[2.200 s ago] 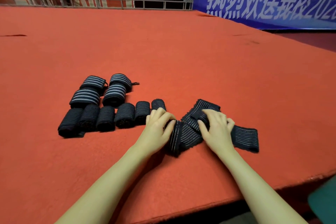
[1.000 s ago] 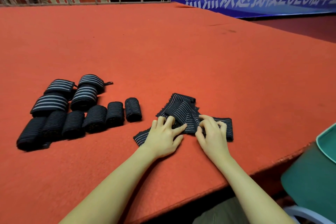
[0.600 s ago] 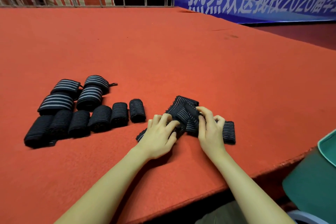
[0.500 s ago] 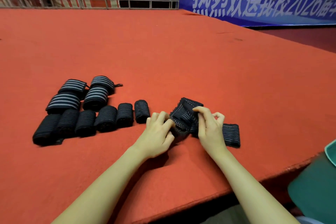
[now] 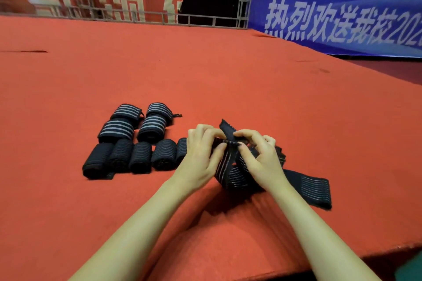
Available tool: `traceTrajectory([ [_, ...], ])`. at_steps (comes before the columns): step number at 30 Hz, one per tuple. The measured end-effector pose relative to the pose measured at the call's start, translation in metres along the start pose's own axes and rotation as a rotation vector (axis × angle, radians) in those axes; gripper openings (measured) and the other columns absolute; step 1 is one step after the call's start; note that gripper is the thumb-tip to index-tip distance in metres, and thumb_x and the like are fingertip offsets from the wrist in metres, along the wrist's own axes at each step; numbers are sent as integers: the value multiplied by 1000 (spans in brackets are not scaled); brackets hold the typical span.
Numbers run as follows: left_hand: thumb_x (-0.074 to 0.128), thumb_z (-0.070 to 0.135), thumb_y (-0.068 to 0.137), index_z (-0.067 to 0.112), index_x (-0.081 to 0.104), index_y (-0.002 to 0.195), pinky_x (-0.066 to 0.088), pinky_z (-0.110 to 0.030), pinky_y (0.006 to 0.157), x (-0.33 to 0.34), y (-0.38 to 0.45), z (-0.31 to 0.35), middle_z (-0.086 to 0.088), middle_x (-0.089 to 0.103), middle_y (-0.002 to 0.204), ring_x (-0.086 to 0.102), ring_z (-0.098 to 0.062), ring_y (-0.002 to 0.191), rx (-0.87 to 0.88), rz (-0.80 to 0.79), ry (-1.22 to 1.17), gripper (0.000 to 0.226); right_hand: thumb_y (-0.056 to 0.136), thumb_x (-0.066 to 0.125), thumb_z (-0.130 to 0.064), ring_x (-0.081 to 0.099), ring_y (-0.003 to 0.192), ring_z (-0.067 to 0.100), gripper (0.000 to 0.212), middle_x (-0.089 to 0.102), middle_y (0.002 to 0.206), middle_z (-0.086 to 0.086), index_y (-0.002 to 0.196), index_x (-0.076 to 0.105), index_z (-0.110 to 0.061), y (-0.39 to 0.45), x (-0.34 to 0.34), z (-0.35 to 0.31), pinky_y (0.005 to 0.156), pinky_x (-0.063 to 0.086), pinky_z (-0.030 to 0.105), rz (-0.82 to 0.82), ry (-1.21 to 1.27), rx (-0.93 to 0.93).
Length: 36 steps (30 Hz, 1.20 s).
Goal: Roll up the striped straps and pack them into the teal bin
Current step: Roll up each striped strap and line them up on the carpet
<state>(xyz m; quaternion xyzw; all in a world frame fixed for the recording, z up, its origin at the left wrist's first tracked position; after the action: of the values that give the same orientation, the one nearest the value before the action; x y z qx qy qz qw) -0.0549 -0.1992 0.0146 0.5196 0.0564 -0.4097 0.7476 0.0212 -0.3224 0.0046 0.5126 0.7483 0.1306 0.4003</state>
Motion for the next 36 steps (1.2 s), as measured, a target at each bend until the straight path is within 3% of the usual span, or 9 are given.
traceTrajectory([
  [3, 43, 27, 94, 26, 44, 105, 29, -23, 90, -14, 2, -5, 4, 39, 103, 40, -19, 96, -3, 27, -4, 12, 91, 50, -24, 56, 108, 19, 30, 66, 102, -27, 110, 52, -47, 9, 12, -14, 103, 30, 26, -88, 120, -26],
  [6, 42, 30, 93, 28, 44, 104, 29, -27, 91, -17, -1, -9, 4, 35, 105, 34, -16, 97, -31, 13, 6, 11, 88, 54, -29, 61, 110, 16, 22, 72, 93, -18, 102, 55, -46, 14, 20, -13, 105, 30, 33, -83, 207, 43],
  [8, 41, 33, 93, 30, 44, 104, 28, -29, 90, -18, -4, -12, 7, 30, 107, 29, -13, 97, -61, 20, 15, 12, 87, 59, -32, 66, 101, 13, 14, 74, 90, -13, 96, 60, -42, 14, 20, -14, 101, 39, 45, -64, 263, 74],
  [12, 40, 36, 92, 33, 44, 102, 19, -23, 86, -22, -2, -13, 12, 28, 112, 27, -10, 103, -85, 62, 54, 12, 92, 59, -3, 69, 86, 7, 20, 74, 84, -9, 92, 66, -22, 15, 17, -21, 83, 50, 29, -46, 439, 109],
  [16, 40, 35, 93, 31, 44, 103, 20, -26, 88, -24, -1, -12, 10, 35, 123, 34, -15, 111, -72, 52, 49, 11, 96, 52, -2, 66, 86, 3, 26, 72, 88, -14, 94, 67, -22, 15, 23, -26, 80, 48, 18, -94, 428, 116],
  [25, 38, 35, 93, 31, 42, 103, 24, -27, 84, -20, 0, -17, 11, 35, 117, 42, -18, 105, -97, 46, 12, 11, 99, 47, -6, 65, 94, 5, 25, 72, 94, -12, 98, 67, -21, 13, 29, -28, 84, 48, 18, -135, 484, 154],
  [30, 37, 33, 93, 30, 41, 102, 30, -30, 85, -19, -1, -18, 9, 38, 108, 40, -17, 97, -123, 81, -35, 10, 93, 52, -14, 65, 100, 8, 19, 72, 100, -5, 106, 66, -10, 10, 29, -29, 84, 48, 20, -170, 542, 150],
  [34, 40, 30, 92, 26, 41, 107, 31, -25, 86, -17, -3, -19, 5, 38, 103, 38, -15, 93, -123, 98, -73, 15, 88, 64, -9, 66, 97, 5, 17, 73, 96, -8, 100, 67, -22, 11, 27, -28, 82, 48, 19, -125, 397, 104],
  [36, 40, 31, 92, 17, 45, 117, 31, -23, 90, -16, -5, -23, 3, 39, 107, 39, -15, 98, -143, 76, -82, 29, 89, 61, -13, 67, 95, 8, 15, 73, 93, -9, 96, 66, -24, 13, 26, -25, 87, 50, 26, -84, 389, 100],
])
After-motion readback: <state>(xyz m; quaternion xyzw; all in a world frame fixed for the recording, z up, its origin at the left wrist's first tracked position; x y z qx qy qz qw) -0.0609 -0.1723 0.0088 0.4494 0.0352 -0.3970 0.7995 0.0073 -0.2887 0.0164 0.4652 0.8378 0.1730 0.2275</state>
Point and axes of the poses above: each hand's wrist, its own y-axis towards the middle knuckle, its own x-axis out of the palm, z = x × y, the point moved 8 cm from there along y, towards the middle knuckle
